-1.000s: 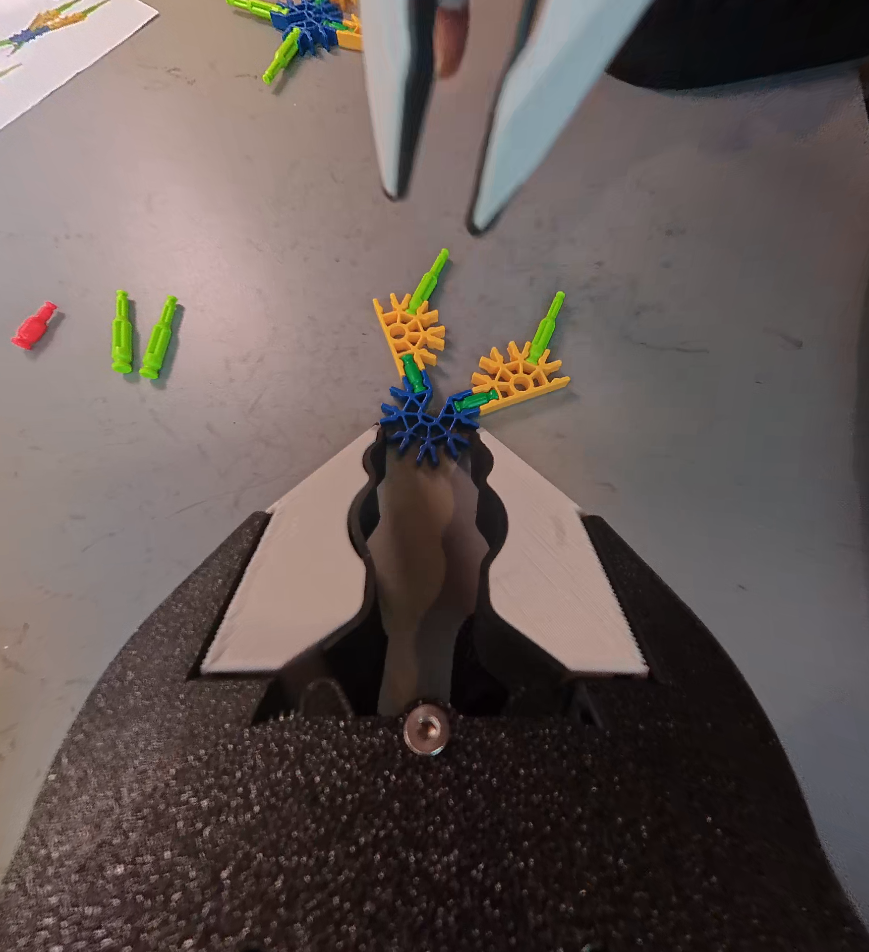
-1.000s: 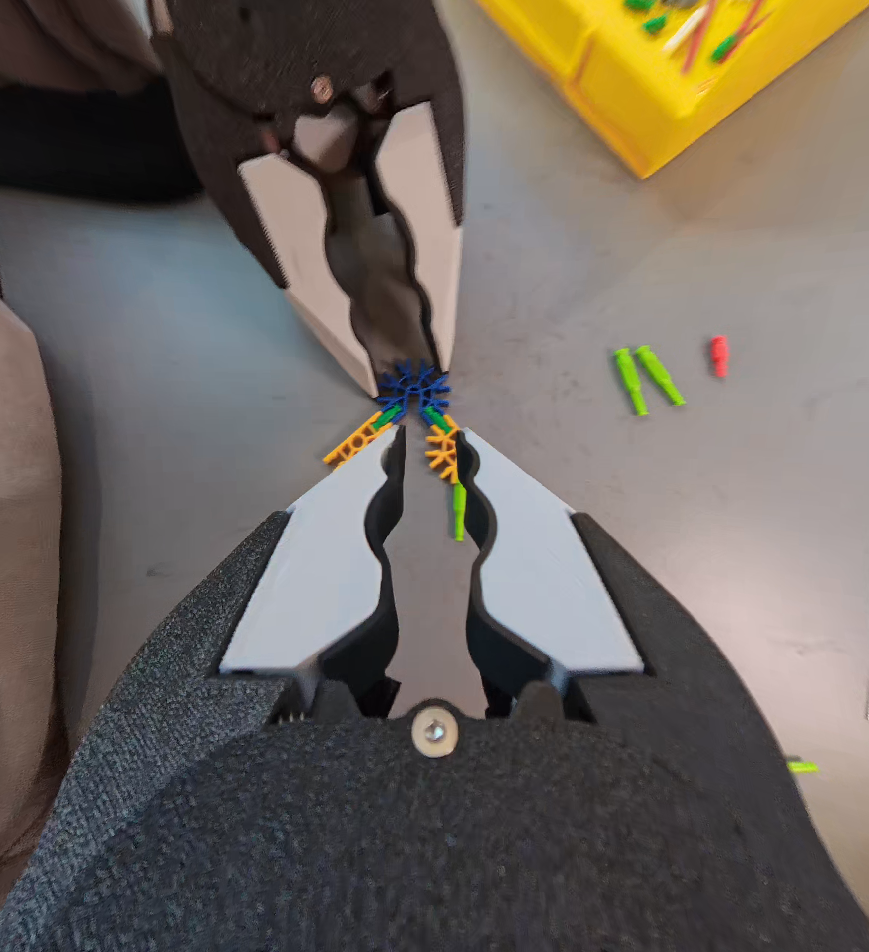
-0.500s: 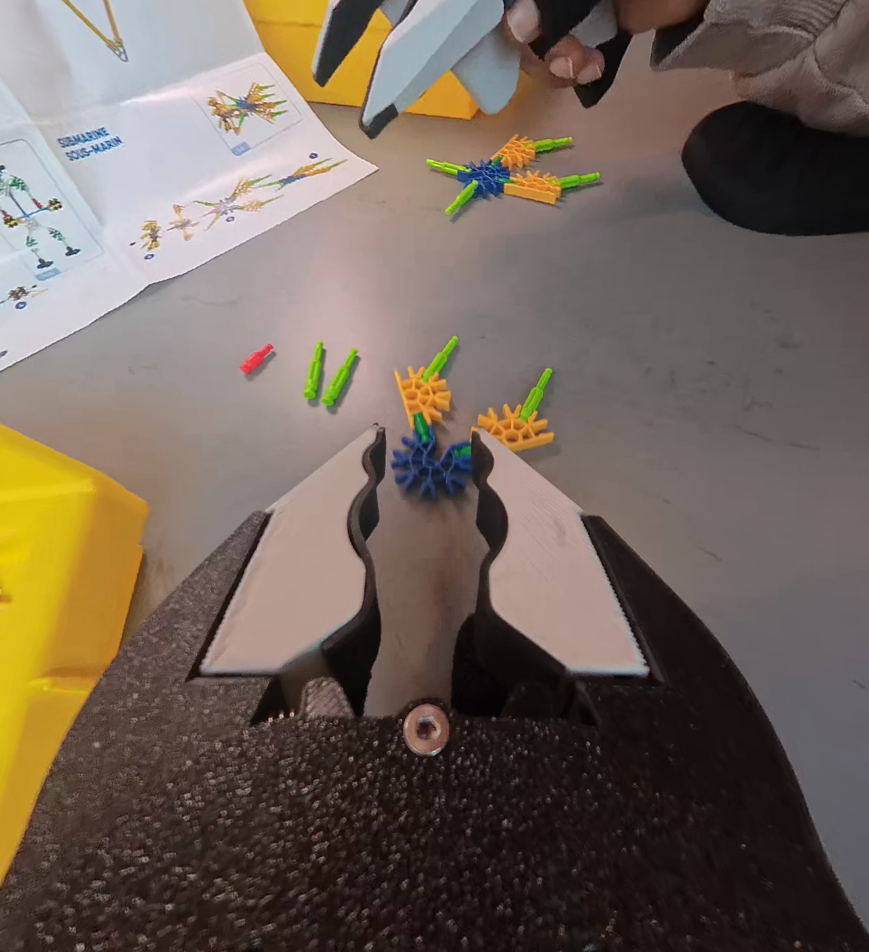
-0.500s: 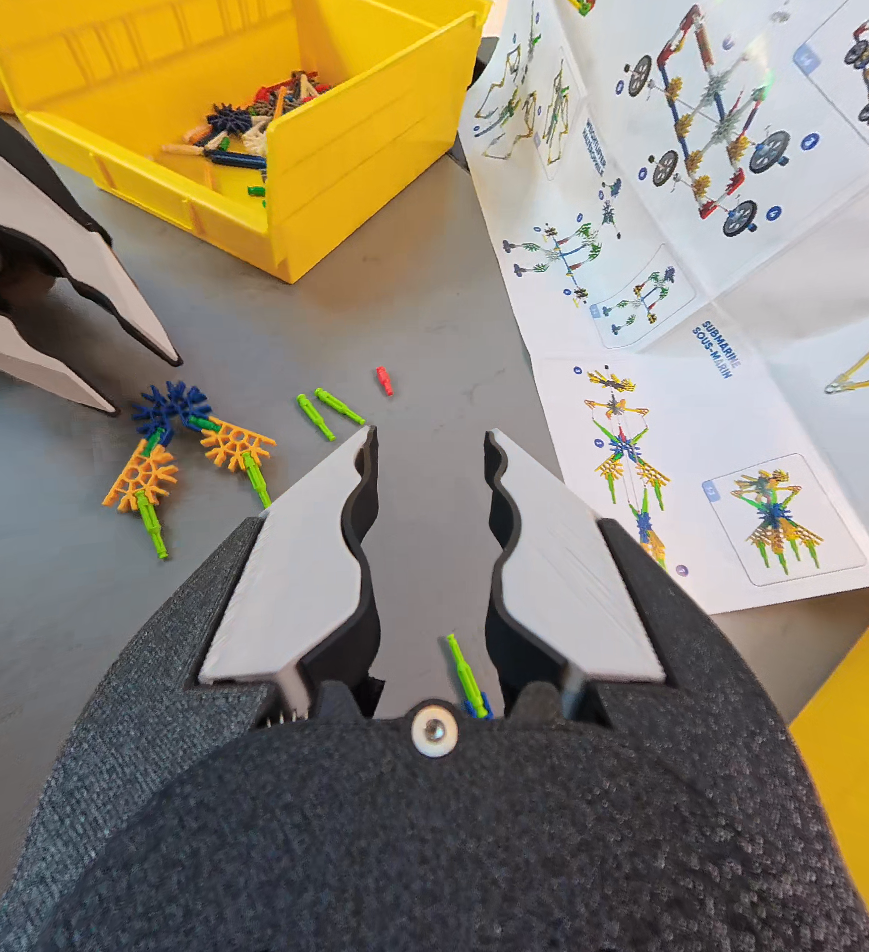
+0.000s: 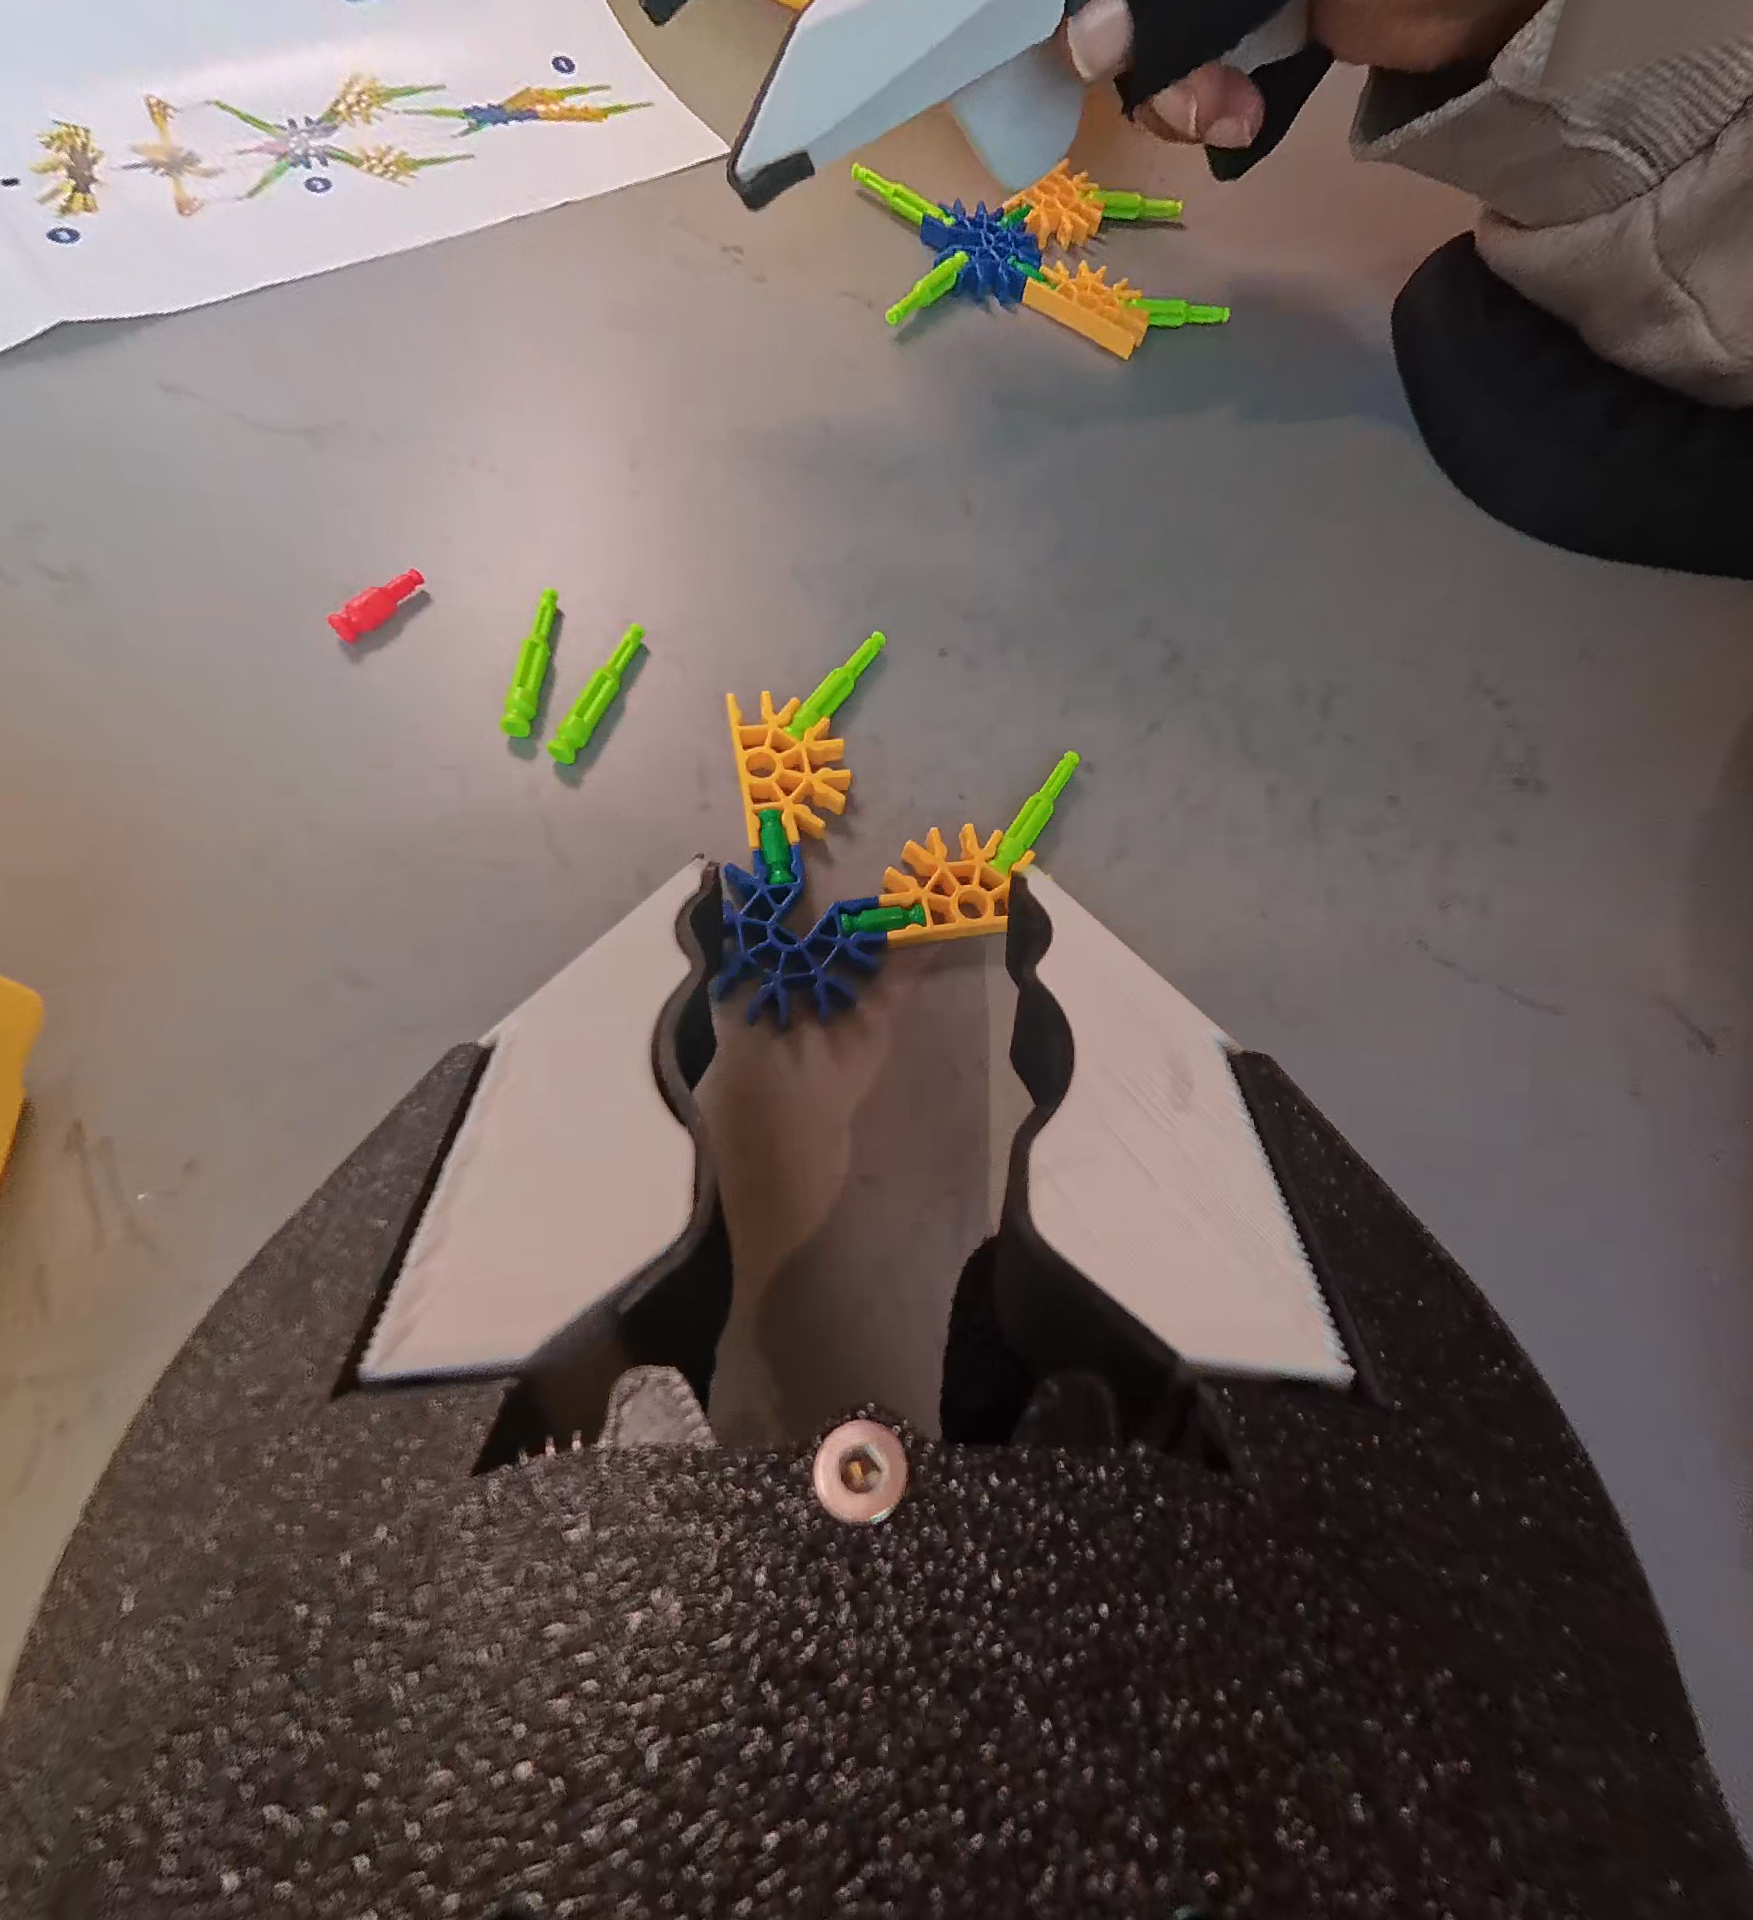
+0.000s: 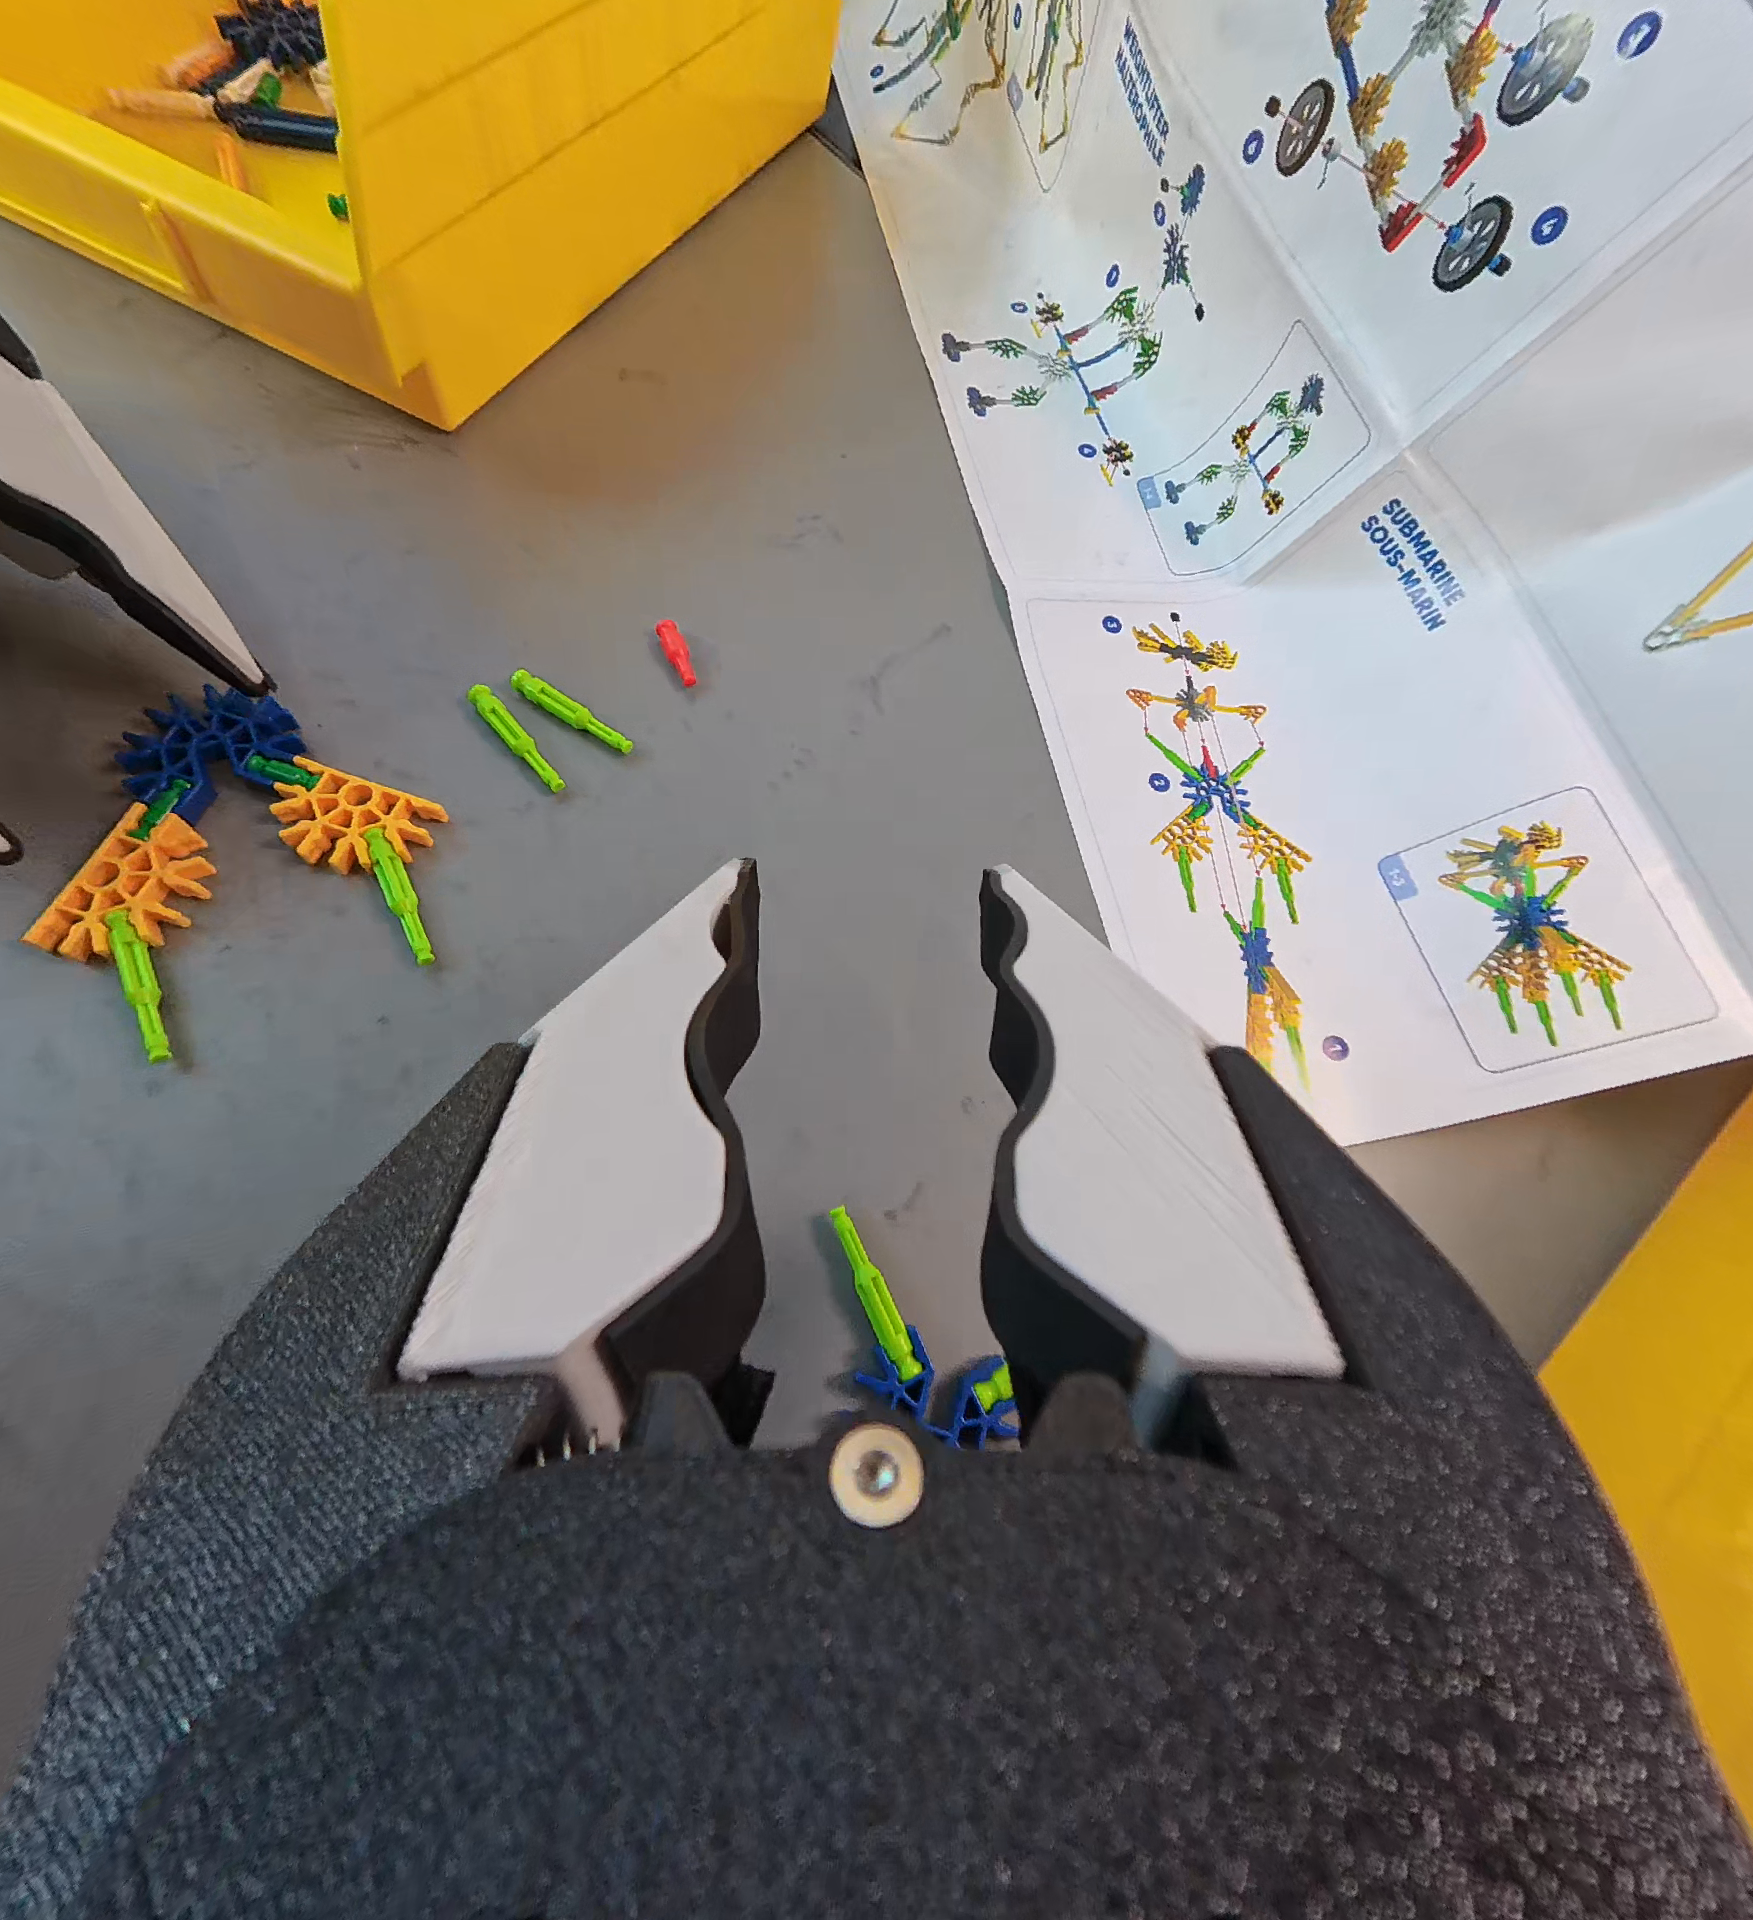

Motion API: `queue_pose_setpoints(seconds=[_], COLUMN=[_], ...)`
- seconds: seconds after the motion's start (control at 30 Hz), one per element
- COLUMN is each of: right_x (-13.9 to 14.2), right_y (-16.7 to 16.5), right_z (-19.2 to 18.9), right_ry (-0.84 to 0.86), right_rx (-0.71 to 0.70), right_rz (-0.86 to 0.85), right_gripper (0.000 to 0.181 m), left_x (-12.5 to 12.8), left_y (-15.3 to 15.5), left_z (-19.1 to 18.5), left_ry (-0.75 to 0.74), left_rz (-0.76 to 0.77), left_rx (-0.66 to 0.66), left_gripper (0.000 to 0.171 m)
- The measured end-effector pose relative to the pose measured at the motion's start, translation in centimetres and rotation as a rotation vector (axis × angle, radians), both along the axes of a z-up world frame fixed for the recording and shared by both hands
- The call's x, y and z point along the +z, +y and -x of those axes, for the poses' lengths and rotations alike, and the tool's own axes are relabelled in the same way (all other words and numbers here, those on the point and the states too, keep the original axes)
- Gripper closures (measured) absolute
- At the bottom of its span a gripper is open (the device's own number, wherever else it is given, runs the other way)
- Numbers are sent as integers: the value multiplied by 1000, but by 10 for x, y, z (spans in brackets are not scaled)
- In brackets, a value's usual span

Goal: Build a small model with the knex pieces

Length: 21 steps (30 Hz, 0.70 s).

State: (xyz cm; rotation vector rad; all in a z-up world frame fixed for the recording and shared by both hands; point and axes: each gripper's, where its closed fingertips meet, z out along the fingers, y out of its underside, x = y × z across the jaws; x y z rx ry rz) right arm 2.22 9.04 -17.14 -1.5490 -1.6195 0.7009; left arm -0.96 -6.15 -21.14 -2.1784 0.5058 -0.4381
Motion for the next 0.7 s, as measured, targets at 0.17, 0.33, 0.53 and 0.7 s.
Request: queue_pose_setpoints(seconds=[0.17,0.33,0.53,0.7], right_x=[-1,5,12,9], right_y=[3,17,37,46], right_z=[-3,-7,-12,-13], right_ry=[6,47,107,121], right_rx=[-5,-57,-128,-161], right_rz=[-7,-20,-23,-41], right_gripper=[141,141,141,141], left_x=[-9,-9,-9,9], left_y=[-2,-6,-10,3], left_z=[-6,-5,5,25], left_ry=[56,52,50,4], left_rz=[21,30,28,-76], left_rx=[-53,-128,-224,-89], left_gripper=[144,159,161,145])
